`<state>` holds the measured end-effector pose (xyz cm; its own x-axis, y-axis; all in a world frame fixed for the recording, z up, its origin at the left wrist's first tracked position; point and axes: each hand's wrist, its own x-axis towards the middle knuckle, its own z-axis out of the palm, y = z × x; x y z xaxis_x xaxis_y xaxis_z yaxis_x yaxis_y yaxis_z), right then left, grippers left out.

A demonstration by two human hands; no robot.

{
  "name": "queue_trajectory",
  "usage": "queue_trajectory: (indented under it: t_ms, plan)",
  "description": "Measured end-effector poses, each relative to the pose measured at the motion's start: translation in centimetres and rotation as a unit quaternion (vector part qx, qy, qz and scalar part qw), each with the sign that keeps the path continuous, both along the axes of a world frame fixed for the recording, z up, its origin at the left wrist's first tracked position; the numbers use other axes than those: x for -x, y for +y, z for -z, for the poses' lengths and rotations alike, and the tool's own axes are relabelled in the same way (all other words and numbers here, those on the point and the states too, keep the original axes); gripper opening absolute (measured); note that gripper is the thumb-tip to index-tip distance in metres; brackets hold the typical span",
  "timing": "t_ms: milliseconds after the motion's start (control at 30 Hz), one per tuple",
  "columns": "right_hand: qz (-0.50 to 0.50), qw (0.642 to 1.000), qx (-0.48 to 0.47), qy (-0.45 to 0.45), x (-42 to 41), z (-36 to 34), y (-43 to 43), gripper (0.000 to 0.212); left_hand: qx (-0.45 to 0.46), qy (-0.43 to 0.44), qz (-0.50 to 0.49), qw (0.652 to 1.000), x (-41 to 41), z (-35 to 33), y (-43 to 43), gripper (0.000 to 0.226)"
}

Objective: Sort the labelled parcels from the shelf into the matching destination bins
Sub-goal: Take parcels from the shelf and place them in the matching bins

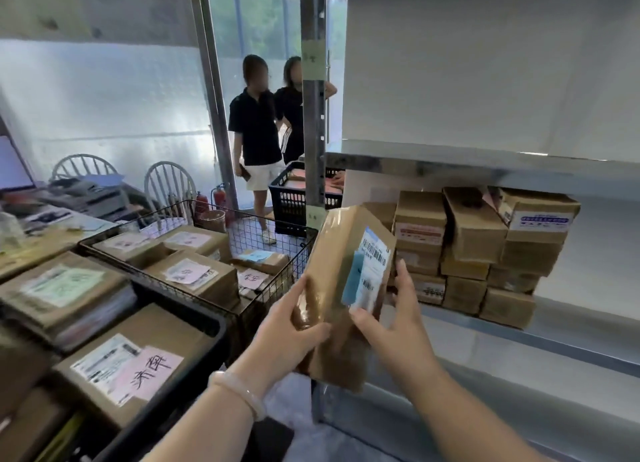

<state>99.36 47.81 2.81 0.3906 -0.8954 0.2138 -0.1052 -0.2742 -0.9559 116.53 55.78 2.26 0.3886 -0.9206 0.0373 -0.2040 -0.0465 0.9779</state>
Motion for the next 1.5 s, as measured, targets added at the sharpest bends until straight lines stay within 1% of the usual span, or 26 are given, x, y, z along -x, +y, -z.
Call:
queue_trajectory:
  t_ms: [67, 133, 233, 333, 467, 567, 667, 833, 900, 1033, 1100, 1167, 1300, 1367, 1500]
  plan:
    - [-0.006, 0.999, -0.027, -0.027, -1.6, -0.1, -0.3, 0.091, -0.010, -0.070, -0.011, 0.997, -1.2, -0.4, 1.1, 0.094]
    - [0.001, 0.995, -0.081, -0.053, -3.1, -0.3, -0.8, 0.085, -0.028, -0.094, -0.011, 0.995, -2.4, -1.1, 2.3, 0.091]
    - [0.009, 0.994, -0.098, -0.043, -4.4, -0.1, -1.6, 0.085, -0.049, -0.064, -0.027, 0.996, -4.3, -2.4, 4.4, 0.089]
    - [-0.039, 0.987, -0.150, -0.047, -5.6, 0.3, -1.5, 0.083, -0.043, -0.036, -0.037, 0.998, -5.9, -3.1, 6.0, 0.089]
    - [-0.114, 0.964, -0.232, -0.058, -7.4, 1.0, -0.5, 0.053, -0.043, -0.002, -0.043, 0.998, -7.2, -3.0, 7.3, 0.081]
    - [-0.161, 0.941, -0.290, -0.069, -8.7, 1.4, 0.3, 0.044, -0.049, 0.029, -0.048, 0.997, -8.0, -3.0, 8.3, 0.077]
    - [-0.189, 0.928, -0.311, -0.075, -10.0, 1.5, 0.8, 0.046, -0.042, 0.065, -0.067, 0.995, -8.9, -3.1, 9.6, 0.073]
    - [-0.213, 0.930, -0.292, -0.059, -13.7, 1.0, 2.0, 0.049, -0.021, 0.053, -0.143, 0.988, -10.3, -3.0, 13.0, 0.063]
    - [-0.232, 0.930, -0.284, -0.042, -15.6, 0.8, 2.8, 0.053, -0.012, 0.063, -0.188, 0.980, -10.8, -2.6, 14.6, 0.061]
    - [-0.236, 0.912, -0.335, -0.030, -19.9, 0.8, 4.8, 0.068, 0.024, 0.035, -0.321, 0.946, -12.0, -1.5, 18.0, 0.050]
    - [-0.226, 0.903, -0.365, -0.016, -22.1, 1.0, 5.8, 0.073, 0.031, 0.010, -0.377, 0.925, -12.6, -1.0, 19.7, 0.056]
    - [-0.222, 0.890, -0.399, 0.004, -24.2, 1.1, 6.9, 0.074, 0.016, 0.010, -0.410, 0.912, -13.1, -0.3, 20.9, 0.073]
    - [-0.233, 0.875, -0.421, 0.048, -27.4, 1.5, 8.8, 0.079, -0.034, 0.025, -0.410, 0.911, -13.4, 0.6, 22.1, 0.110]
    - [-0.242, 0.873, -0.419, 0.068, -28.4, 1.8, 9.4, 0.082, -0.049, 0.020, -0.418, 0.907, -13.7, 1.1, 22.1, 0.114]
    - [-0.279, 0.868, -0.393, 0.117, -29.7, 1.9, 9.7, 0.075, -0.039, 0.024, -0.462, 0.886, -15.3, 1.7, 22.4, 0.105]
